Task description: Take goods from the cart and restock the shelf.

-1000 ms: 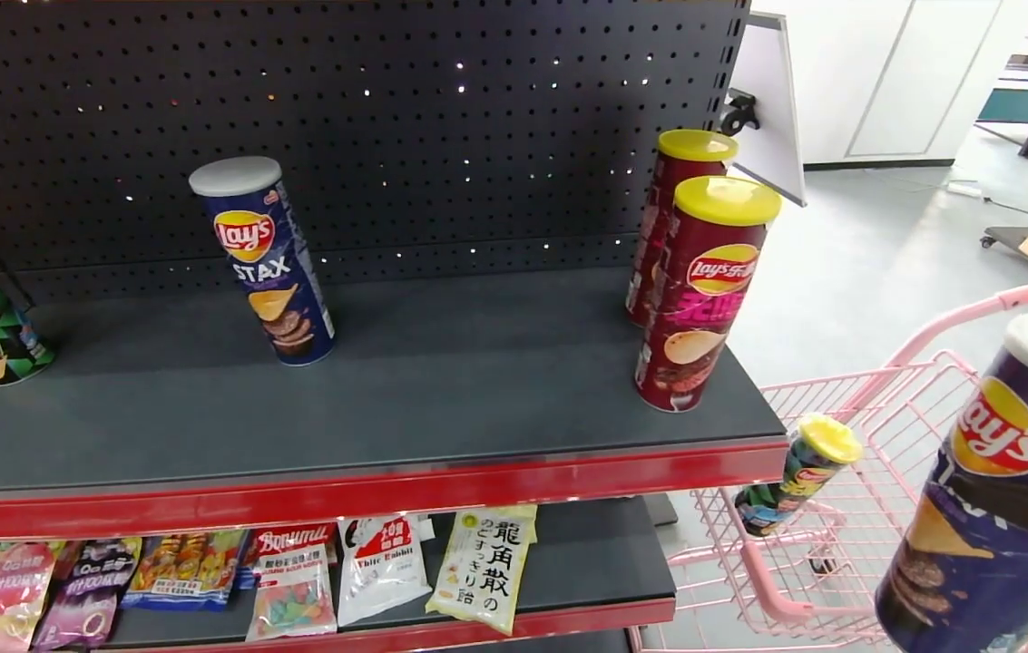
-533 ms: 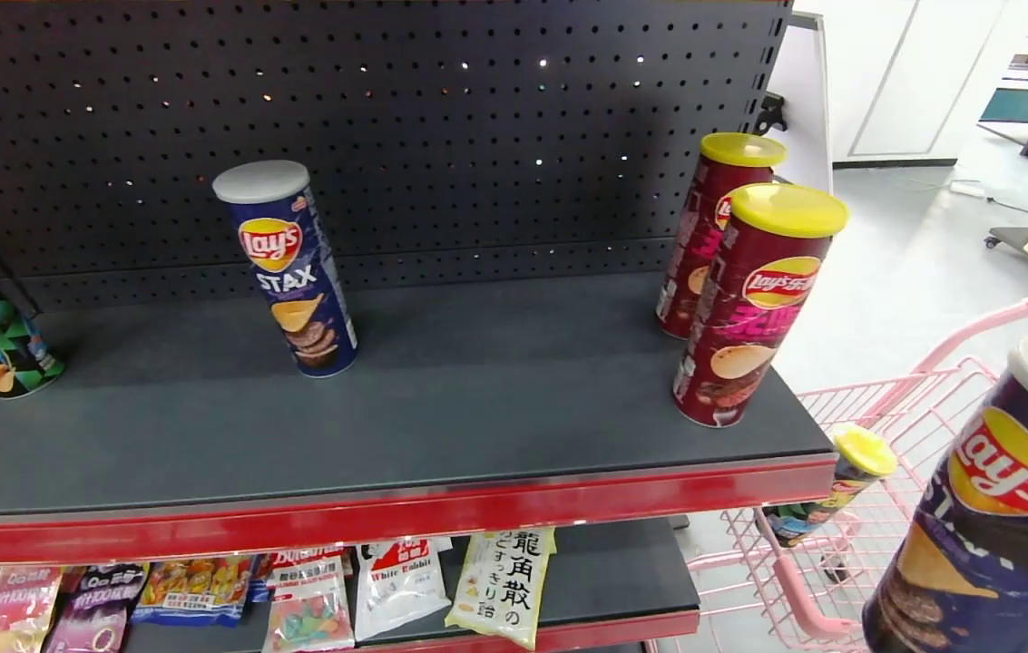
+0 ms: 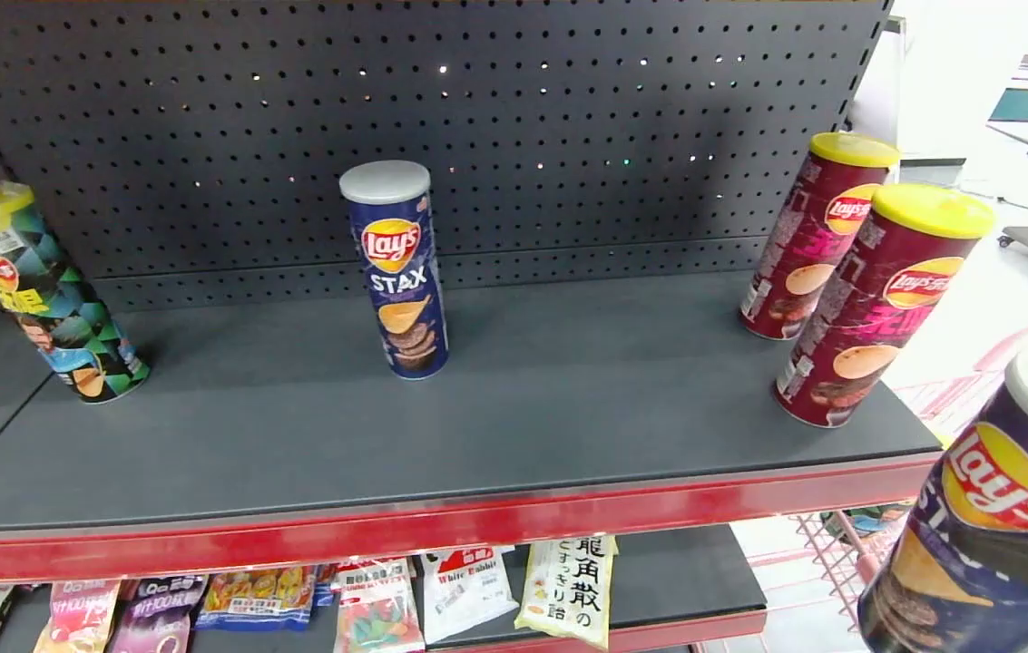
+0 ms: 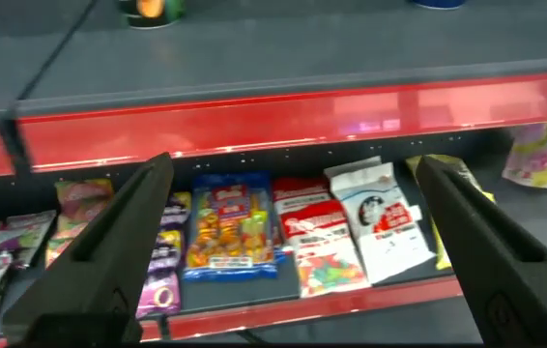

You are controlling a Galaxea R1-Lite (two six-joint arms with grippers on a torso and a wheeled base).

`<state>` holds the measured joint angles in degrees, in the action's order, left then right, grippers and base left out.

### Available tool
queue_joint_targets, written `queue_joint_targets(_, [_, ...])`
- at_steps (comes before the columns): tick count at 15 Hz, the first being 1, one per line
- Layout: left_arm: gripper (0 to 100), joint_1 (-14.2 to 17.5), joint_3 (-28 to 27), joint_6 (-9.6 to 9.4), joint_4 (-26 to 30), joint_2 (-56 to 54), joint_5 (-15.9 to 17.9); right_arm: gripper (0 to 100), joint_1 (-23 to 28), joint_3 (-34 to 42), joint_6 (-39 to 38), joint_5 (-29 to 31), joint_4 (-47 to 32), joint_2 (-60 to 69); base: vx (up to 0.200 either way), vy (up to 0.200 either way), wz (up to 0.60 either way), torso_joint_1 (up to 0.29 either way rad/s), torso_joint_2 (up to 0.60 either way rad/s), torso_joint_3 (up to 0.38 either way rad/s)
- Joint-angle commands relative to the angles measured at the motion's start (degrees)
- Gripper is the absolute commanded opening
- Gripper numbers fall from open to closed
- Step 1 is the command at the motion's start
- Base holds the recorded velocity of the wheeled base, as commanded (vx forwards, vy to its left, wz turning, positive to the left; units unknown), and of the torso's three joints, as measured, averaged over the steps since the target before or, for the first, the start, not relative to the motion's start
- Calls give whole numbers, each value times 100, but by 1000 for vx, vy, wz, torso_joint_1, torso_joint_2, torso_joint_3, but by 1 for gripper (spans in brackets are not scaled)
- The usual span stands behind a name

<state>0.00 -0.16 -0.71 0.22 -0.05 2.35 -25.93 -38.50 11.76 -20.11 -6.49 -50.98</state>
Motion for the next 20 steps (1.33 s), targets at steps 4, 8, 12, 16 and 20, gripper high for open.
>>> queue_joint_targets(4, [100,0,-2,0,4,5,2,0,-290,53,-324,8,552,-307,0,200,0,0,1,-1])
queue_joint_targets(8, [100,0,-2,0,4,5,2,0,-492,114,-394,-502,578,-246,0,100,0,4,1,5])
queue_joint_targets(12, [100,0,-2,0,-4,5,2,0,-501,167,-359,-801,578,-237,0,0,0,0,0,0])
queue_joint_targets(16, [100,0,7,18,4,5,2,0,-501,150,-403,-810,587,-272,150,0,0,-5,-3,3])
queue_joint_targets(20, [100,0,-2,27,4,5,2,0,-501,158,-412,-819,578,-237,0,0,0,0,0,0])
